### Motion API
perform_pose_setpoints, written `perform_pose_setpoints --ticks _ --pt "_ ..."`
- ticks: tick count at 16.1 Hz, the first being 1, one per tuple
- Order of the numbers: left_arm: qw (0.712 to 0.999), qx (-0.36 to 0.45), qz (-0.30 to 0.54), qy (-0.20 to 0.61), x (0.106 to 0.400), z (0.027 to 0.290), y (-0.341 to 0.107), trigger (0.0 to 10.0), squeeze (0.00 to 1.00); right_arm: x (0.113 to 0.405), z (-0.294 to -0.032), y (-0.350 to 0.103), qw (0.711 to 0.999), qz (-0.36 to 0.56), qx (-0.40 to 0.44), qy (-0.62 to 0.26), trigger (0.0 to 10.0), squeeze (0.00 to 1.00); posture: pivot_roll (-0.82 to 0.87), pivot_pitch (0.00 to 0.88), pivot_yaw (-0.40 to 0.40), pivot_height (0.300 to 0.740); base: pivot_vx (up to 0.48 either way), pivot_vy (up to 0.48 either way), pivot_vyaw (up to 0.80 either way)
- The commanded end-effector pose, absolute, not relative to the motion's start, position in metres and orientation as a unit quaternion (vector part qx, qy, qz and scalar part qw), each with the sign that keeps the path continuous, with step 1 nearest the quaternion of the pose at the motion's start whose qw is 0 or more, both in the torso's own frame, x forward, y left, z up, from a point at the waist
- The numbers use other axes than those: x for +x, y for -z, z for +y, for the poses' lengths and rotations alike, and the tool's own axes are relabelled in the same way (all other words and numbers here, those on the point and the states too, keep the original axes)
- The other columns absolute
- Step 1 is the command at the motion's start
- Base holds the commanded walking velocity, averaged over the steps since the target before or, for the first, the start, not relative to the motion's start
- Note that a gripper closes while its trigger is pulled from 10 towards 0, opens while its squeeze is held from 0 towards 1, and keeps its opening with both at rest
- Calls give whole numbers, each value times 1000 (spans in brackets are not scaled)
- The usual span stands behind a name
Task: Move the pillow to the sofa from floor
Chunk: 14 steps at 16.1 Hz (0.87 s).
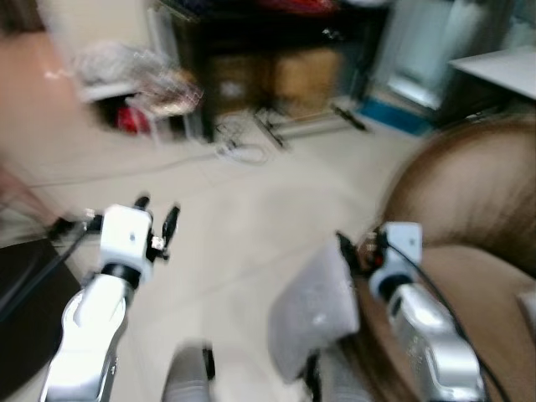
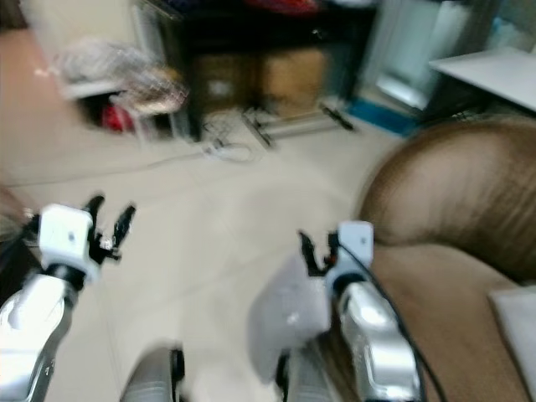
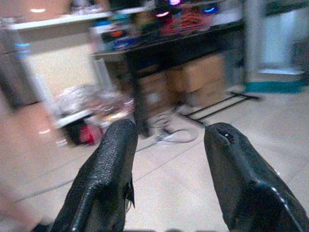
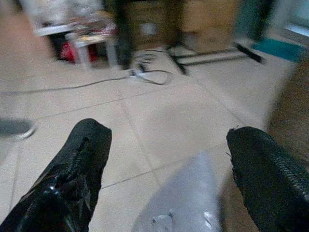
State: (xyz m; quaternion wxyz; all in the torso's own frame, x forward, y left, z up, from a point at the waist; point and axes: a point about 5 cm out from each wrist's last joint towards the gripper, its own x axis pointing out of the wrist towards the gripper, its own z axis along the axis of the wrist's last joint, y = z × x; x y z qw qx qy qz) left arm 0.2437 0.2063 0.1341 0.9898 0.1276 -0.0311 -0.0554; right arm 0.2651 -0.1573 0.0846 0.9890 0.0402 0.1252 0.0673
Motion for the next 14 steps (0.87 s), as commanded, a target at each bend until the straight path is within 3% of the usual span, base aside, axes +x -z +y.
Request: perform_pose_setpoints --ticks 1,4,14 --pt "990 123 -19 63 242 206 -129 10000 0 263 -156 -81 988 129 40 -69 10000 0 10 0 -25 581 0 0 0" --pt "991 116 -18 68 241 206 -128 10000 0 263 -152 -81 987 132 34 -80 10000 0 12 0 -28 576 81 0 0" --pt "991 107 -14 79 240 206 -128 10000 0 263 -152 -80 987 134 32 -82 10000 0 13 0 -28 576 316 0 0"
